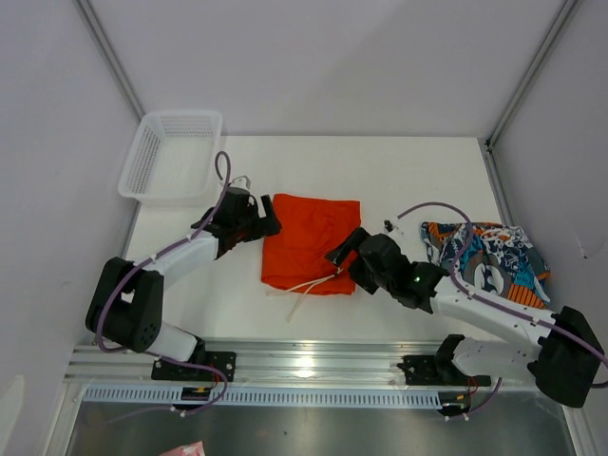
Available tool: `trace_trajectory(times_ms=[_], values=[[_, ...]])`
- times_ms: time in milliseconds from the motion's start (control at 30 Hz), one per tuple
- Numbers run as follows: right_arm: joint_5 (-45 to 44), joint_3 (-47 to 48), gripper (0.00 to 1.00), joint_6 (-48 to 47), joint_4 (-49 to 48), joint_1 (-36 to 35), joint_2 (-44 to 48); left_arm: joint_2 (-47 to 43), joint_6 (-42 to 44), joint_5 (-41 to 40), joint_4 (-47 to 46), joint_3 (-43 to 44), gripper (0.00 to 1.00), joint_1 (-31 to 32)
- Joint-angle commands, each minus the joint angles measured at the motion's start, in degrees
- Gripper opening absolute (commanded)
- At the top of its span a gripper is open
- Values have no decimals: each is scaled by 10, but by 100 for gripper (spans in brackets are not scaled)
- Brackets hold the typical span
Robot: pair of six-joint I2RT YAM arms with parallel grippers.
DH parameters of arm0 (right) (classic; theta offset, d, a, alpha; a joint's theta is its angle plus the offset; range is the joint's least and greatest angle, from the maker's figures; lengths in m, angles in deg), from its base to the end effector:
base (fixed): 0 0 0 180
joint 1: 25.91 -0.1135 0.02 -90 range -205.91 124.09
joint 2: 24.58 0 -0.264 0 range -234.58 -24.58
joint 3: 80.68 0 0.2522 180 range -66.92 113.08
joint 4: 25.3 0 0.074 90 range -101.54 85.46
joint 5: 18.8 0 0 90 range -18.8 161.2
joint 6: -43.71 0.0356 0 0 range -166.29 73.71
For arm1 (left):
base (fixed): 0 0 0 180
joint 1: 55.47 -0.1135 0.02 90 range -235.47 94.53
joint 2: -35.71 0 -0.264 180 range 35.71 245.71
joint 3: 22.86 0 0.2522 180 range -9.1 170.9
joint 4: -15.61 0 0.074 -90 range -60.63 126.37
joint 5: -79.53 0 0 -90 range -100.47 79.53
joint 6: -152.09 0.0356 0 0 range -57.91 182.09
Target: Fold and stack the shorts
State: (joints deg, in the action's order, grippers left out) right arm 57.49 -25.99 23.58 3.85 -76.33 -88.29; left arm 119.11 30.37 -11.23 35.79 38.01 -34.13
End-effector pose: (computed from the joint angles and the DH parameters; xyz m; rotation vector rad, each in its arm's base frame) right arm 0.1578 0.1777 0.2435 0.5345 2.3026 0.8532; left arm 0.2825 -0.1099 0.2048 -0.2203 2.3494 -0.4475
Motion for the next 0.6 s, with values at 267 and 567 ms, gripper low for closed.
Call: trace_trajectory(times_ms=[267, 567], values=[[-77, 24, 99, 338, -33, -93, -156, -60, -29, 10, -33, -34, 99, -2], [-113, 66, 99, 458, -57, -125, -254, -109, -24, -33, -14, -54, 99, -2]])
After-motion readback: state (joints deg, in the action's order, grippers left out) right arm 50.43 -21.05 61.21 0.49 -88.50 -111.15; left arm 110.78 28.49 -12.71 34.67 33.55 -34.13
